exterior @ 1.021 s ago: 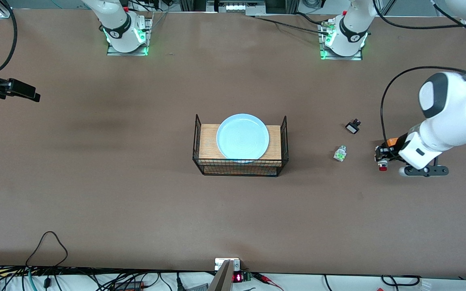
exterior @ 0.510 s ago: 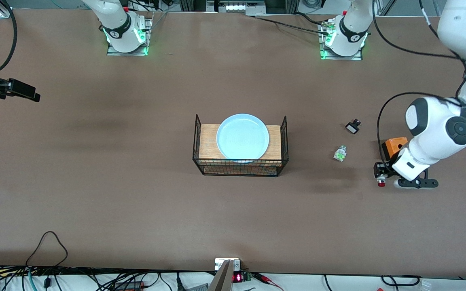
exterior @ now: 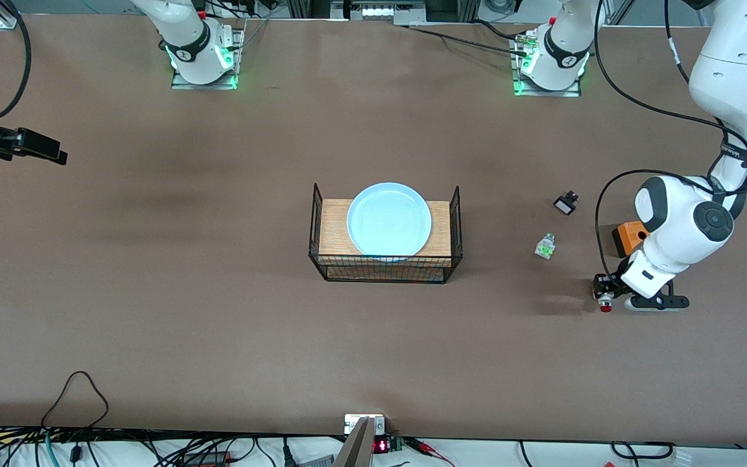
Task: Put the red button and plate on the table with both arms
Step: 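Lower the red button onto the table and open the left gripper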
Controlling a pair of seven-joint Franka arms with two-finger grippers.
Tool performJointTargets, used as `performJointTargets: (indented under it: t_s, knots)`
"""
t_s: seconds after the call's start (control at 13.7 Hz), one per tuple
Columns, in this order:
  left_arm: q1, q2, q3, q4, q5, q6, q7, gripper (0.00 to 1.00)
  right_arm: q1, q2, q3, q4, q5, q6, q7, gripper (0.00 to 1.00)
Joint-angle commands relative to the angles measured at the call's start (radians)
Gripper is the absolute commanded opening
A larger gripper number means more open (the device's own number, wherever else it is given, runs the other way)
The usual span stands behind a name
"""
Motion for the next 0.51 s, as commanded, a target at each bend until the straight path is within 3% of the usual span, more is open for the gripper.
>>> performJointTargets:
  t_s: [0.0,0.44]
  knots:
    - [-0.014,0.032,0.022,0.005,0.048,0.057,0.012,0.18,0.011,-0.002,0.006,0.007,0.014,-0.019,0.009,1.00]
    - [-0.014,0.034,0.022,0.016,0.051,0.060,0.009,0.26,0.034,-0.042,0.034,0.011,0.014,-0.052,-0.010,1.00]
